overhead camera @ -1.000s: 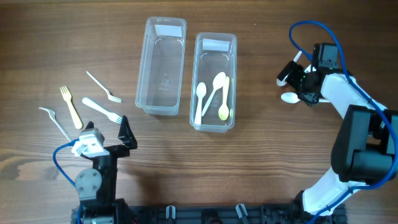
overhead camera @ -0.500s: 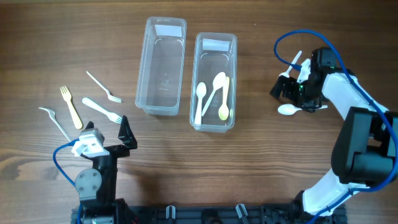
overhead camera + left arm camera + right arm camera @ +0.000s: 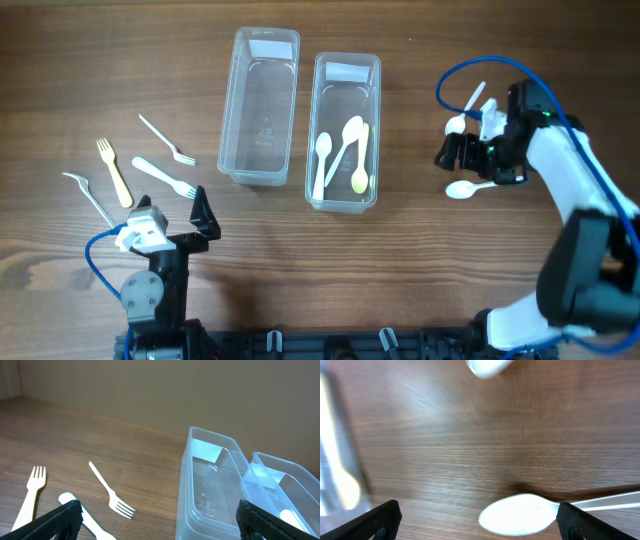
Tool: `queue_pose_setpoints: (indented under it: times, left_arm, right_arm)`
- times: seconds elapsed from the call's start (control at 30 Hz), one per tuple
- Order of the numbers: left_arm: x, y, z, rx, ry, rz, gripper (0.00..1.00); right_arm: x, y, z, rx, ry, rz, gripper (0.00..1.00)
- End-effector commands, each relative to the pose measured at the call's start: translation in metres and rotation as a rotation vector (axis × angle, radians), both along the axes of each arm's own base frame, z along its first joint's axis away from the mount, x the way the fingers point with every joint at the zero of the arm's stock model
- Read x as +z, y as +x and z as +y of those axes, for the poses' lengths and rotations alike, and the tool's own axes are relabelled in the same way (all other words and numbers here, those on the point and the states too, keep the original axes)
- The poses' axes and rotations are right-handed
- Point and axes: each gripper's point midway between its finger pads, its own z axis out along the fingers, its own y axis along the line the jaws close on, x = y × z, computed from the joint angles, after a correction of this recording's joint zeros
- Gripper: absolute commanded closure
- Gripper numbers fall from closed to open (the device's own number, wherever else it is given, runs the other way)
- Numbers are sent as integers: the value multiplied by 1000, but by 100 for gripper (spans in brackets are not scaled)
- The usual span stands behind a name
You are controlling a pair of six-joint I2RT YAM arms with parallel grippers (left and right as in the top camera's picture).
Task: Pack container
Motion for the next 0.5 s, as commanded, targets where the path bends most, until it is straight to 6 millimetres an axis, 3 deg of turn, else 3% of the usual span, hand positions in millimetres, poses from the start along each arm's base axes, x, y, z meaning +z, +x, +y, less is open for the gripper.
queue_pose_setpoints:
  times: [0.0,0.13,0.27,0.47]
  left_arm:
    - [-2,0,-1,-5,20,0,0]
    - [-2,0,-1,-5,19,0,0]
    - [-2,0,-1,-5,20,0,0]
    - [-2,0,-1,-5,19,0,0]
  right_arm:
    - [39,4,3,29,0,-122,0]
    - [48,-23,1,-38,-8,-39,0]
    - [34,-47,-16,-202,-90,90,0]
    - [9,-58,-18,-374,-77,144,0]
